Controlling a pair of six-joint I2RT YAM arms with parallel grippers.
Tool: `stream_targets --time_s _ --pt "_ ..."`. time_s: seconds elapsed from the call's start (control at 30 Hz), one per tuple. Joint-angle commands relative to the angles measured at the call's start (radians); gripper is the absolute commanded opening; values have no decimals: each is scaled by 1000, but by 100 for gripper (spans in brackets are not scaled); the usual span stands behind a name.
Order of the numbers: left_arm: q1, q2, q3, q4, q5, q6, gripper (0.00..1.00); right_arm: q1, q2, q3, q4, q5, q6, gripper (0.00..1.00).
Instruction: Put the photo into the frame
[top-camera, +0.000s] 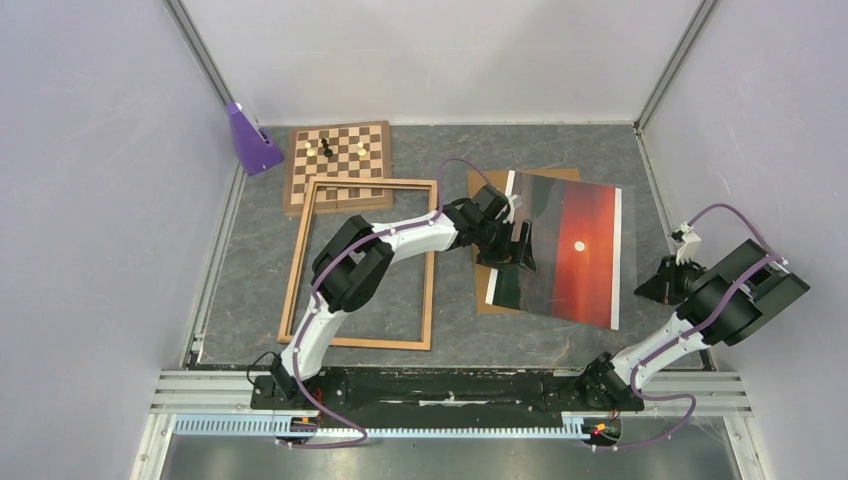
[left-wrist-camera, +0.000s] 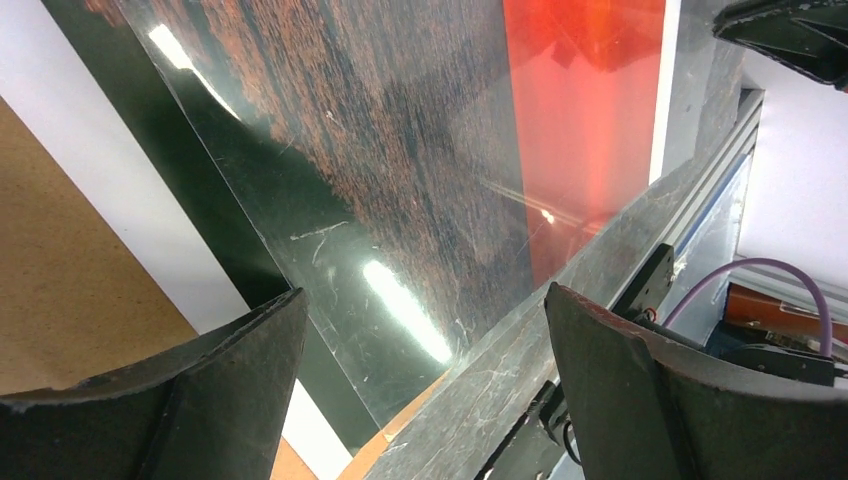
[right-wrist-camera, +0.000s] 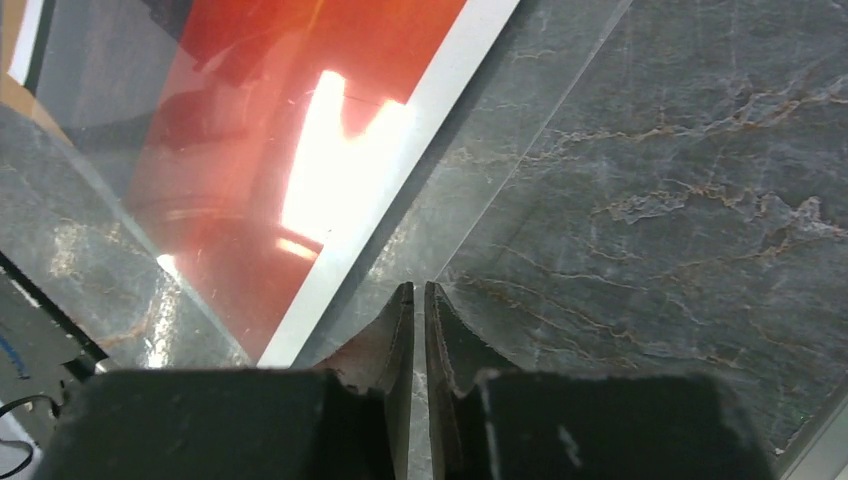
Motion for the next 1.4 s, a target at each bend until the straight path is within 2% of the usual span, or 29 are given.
stream_targets --time_s 0.0,0.03,0.07,0.27,0.3,0.33,0.67,1.1,1.37 --pt "-26 47 -19 -28 -80 82 97 -36 -45 34 -228 -118 -8 7" --pt "-26 43 -19 -30 -82 89 97 -35 -89 34 -228 -122 -6 6" --pt "-26 39 -19 -32 -87 95 97 -34 -50 35 -227 -125 -5 6" --pt "-22 20 -19 -35 -95 119 97 -20 -60 35 -227 -143 -7 3" --pt "-21 17 -22 -35 -90 121 97 -15 -59 35 -227 -147 -7 9" --pt "-19 12 -26 -35 -93 124 97 -11 -59 34 -228 -151 -7 2" --pt "12 -36 -59 -40 -136 177 98 33 -27 30 -228 -203 -6 0" --pt "11 4 -70 -31 -129 168 98 56 156 67 -219 -252 -49 8" --pt "10 9 -84 -13 -119 152 98 56 257 88 -101 -238 35 19"
